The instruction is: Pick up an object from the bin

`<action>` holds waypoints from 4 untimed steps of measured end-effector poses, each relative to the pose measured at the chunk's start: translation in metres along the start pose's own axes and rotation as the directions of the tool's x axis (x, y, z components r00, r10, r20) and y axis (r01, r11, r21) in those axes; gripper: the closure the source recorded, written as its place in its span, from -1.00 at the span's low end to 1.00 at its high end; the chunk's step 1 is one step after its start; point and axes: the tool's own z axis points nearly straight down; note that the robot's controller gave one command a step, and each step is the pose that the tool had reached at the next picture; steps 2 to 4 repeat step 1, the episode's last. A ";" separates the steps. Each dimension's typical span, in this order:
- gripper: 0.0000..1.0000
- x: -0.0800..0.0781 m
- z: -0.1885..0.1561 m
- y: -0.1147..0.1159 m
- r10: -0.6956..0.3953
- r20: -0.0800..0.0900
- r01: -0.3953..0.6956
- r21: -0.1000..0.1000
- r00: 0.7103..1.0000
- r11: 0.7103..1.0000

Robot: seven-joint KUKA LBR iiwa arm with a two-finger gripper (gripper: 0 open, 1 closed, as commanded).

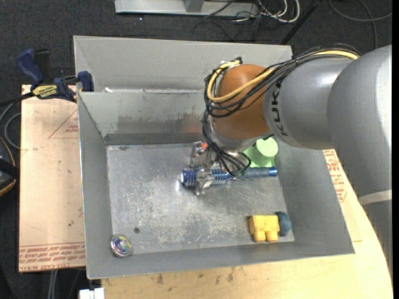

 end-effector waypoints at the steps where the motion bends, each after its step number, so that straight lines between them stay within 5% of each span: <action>1: 1.00 -0.022 -0.147 0.022 -0.059 -0.007 0.059 0.000 0.998 0.998; 4: 1.00 -0.022 -0.147 0.022 -0.059 -0.007 0.059 0.000 0.998 0.998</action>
Offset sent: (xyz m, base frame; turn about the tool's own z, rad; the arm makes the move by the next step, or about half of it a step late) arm 0.0118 0.0239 0.1430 -0.0602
